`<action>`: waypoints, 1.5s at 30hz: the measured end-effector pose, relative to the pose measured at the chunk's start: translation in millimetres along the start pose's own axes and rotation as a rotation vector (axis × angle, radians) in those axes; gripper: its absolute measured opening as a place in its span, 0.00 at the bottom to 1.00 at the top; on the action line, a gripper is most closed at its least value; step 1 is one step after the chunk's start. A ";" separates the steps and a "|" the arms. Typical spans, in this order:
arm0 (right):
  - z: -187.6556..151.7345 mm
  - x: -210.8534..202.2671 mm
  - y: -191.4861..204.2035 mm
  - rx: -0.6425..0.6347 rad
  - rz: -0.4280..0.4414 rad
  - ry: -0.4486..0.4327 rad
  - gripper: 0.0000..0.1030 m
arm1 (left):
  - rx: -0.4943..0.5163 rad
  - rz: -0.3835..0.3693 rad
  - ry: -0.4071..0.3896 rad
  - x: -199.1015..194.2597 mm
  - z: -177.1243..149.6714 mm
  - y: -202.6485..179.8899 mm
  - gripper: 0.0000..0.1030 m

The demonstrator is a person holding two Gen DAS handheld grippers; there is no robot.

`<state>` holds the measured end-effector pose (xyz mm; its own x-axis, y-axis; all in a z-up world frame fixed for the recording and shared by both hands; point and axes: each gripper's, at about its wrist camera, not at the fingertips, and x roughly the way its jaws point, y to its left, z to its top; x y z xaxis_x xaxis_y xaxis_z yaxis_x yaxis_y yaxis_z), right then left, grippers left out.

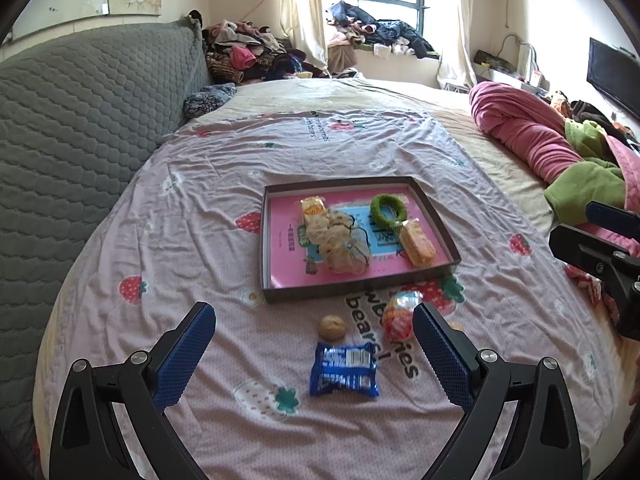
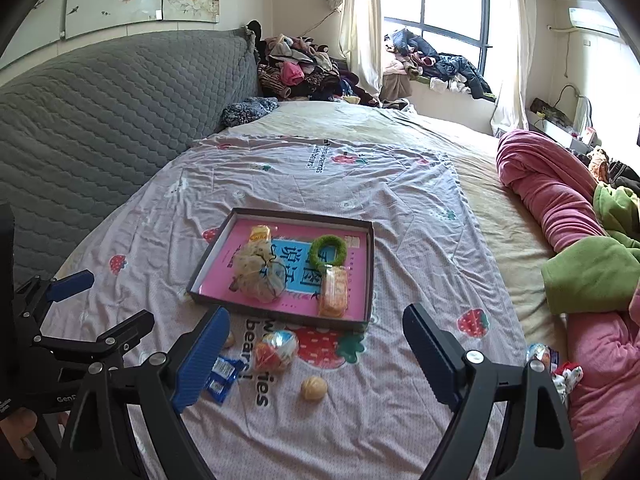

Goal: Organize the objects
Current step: 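Withdraw both tools from the tray and approach the blue packet and walnut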

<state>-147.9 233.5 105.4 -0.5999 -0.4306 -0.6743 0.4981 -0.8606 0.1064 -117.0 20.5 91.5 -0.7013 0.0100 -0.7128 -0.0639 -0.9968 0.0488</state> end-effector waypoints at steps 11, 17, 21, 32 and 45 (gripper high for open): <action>-26.5 -15.0 2.6 0.001 -0.007 0.018 0.86 | 0.006 0.001 0.019 -8.0 -27.8 -2.9 0.96; -40.9 -15.2 1.8 -0.001 -0.011 0.035 0.86 | 0.014 -0.002 0.037 -3.2 -41.3 -8.3 0.96; -49.4 -13.4 -0.3 0.002 -0.012 0.045 0.86 | 0.023 -0.001 0.050 1.1 -51.4 -12.2 0.96; -74.4 2.4 -5.5 -0.008 -0.022 0.094 0.86 | 0.034 -0.014 0.084 18.0 -78.7 -22.4 0.96; -99.8 26.3 -8.0 -0.016 -0.026 0.148 0.86 | 0.028 -0.024 0.117 36.6 -99.8 -24.1 0.96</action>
<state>-105.2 256.2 13.9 -0.5149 -0.3622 -0.7770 0.4938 -0.8662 0.0766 -70.2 37.0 -5.6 -0.6118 0.0231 -0.7907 -0.1008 -0.9937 0.0490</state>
